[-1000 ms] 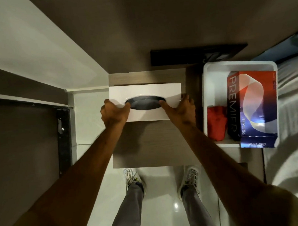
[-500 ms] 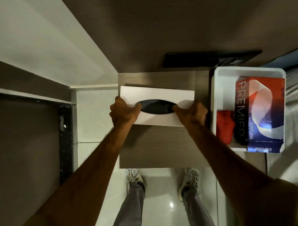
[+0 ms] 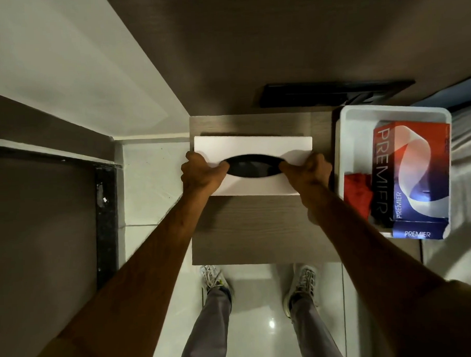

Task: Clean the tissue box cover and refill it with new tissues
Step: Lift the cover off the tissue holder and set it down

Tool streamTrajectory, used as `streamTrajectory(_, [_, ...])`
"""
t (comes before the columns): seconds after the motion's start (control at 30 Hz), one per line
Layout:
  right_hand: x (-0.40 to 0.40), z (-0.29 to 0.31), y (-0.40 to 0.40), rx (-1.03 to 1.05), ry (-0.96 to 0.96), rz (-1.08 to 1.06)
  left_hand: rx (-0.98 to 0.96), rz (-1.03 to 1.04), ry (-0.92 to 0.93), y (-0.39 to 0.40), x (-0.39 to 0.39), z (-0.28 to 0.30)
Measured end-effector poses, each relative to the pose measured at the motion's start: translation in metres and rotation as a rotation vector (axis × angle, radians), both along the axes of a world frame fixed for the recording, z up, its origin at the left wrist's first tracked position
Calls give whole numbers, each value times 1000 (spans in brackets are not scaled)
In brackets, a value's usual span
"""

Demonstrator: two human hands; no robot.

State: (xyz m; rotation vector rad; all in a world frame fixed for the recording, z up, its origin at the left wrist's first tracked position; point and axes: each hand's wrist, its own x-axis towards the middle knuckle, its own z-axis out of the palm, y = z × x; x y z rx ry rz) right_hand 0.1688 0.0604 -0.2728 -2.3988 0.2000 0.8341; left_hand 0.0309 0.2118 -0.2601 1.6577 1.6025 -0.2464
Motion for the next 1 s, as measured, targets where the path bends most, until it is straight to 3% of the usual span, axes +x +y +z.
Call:
streamTrajectory(0.23, [-22, 33, -41, 41, -81, 112, 44, -19, -127, -27, -31, 31])
streamTrajectory(0.37, [-67, 39, -91, -55, 40, 153, 4, -28, -87, -75, -75, 42])
streamTrajectory(0.83, [-94, 17, -103, -95, 118, 312, 19, 21, 15, -107, -107, -9])
streamTrajectory(1.0, [-51, 54, -134, -94, -134, 459, 90, 37, 29, -113, -109, 2])
